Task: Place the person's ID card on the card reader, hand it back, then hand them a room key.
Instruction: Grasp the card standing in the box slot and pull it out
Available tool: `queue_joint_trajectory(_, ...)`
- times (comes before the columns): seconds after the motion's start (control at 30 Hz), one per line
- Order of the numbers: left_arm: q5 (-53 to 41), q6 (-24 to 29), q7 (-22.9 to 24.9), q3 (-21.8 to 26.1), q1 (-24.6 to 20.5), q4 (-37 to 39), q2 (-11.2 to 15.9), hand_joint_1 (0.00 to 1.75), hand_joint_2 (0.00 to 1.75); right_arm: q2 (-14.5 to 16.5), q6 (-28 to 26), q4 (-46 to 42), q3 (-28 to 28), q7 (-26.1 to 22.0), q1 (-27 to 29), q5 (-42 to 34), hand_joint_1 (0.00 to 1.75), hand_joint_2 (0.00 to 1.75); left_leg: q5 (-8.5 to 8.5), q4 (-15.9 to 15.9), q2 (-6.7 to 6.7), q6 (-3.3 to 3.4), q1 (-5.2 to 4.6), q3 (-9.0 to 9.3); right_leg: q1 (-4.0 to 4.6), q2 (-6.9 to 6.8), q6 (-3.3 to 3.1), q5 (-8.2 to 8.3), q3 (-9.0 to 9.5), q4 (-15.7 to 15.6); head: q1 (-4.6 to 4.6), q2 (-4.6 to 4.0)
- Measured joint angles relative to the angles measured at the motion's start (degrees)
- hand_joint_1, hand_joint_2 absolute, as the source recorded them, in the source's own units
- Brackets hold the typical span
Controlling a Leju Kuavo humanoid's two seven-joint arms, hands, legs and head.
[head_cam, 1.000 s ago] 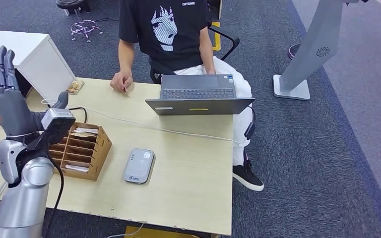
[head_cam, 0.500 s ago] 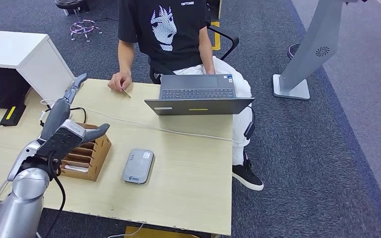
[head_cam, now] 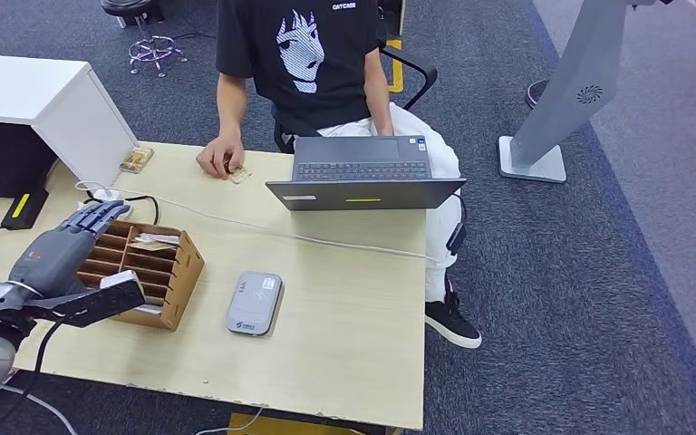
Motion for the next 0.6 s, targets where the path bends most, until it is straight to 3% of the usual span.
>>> queue_joint_trajectory(0.37, -5.7, 1.9, 1.6, -0.3, -0.2, 0.2, 0.0, 0.0, 1.75, 0.0, 0.2, 0.0, 0.0, 0.1, 0.0, 0.0, 0.0, 0.0, 0.0, 0.0, 0.0, 0.0, 0.0, 0.0, 0.0, 0.0, 0.0, 0.0, -0.02, 0.0, -0.01, 0.0)
queue_joint_trajectory(0.6, -12.4, 5.3, 2.0, -2.9, -2.1, 4.5, -5.0, 0.0, 1.75, 0.0, 0.4, 0.0, 0.0, 0.4, -0.2, 0.1, 0.0, 0.0, 0.0, 0.0, 0.03, 0.0, -0.02, 0.0, -0.02, 0.01, 0.01, 0.02, -0.01, 0.0, -0.01, 0.0)
